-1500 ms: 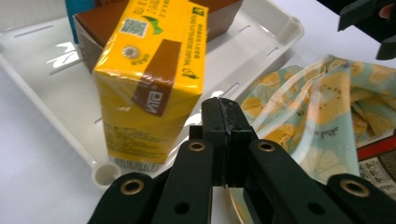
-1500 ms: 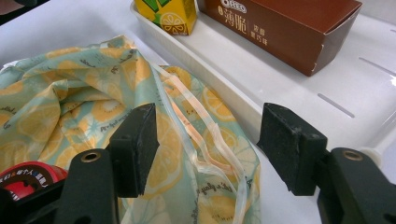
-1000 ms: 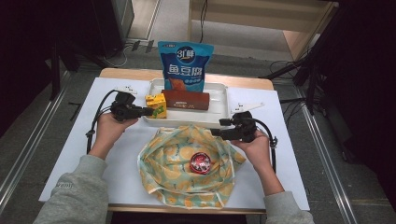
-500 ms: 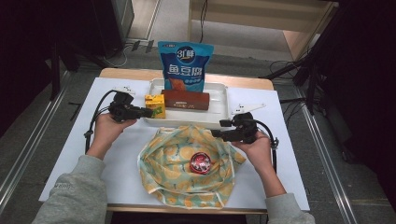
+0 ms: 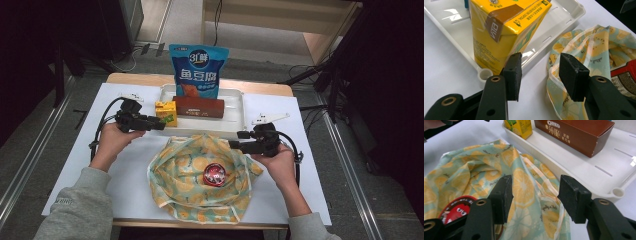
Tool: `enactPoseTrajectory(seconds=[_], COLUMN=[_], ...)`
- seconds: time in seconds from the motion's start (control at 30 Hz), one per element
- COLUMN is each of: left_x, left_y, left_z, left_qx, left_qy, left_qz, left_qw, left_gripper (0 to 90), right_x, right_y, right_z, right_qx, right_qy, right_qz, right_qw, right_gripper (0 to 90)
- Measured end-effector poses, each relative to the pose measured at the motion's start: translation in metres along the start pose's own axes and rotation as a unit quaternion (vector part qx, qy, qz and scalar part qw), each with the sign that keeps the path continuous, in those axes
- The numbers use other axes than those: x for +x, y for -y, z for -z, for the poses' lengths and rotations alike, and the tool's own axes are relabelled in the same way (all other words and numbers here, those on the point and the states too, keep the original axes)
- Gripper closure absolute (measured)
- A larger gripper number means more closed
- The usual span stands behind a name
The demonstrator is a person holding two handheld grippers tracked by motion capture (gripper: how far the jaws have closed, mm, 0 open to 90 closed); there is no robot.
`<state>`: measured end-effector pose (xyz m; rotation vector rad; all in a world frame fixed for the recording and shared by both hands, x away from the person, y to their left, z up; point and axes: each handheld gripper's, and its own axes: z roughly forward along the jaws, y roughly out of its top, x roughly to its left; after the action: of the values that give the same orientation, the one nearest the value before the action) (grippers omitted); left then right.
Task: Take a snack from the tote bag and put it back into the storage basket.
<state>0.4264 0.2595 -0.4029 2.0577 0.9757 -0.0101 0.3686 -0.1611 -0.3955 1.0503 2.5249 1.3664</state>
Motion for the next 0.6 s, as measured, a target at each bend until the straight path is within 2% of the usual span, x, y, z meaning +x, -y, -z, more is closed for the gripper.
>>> enactPoseTrajectory(seconds=[0.33, 0.6], left_x=[-0.002, -0.004], left_y=[0.0, 0.0], left_z=[0.001, -0.001], left_qx=[-0.007, -0.001], left_qy=[0.008, 0.015], left_qz=[0.001, -0.003], left_qw=[0.9999, 0.9999], left_gripper=[45.7, 42.7], right_x=[0.009, 0.018], right_y=[0.004, 0.006], right_z=[0.007, 0.01], right_qx=[0.0, 0.005], right_qy=[-0.009, -0.012], right_qz=[0.002, 0.012], right_qw=[1.0, 0.9998], right_gripper=[50.0, 49.9])
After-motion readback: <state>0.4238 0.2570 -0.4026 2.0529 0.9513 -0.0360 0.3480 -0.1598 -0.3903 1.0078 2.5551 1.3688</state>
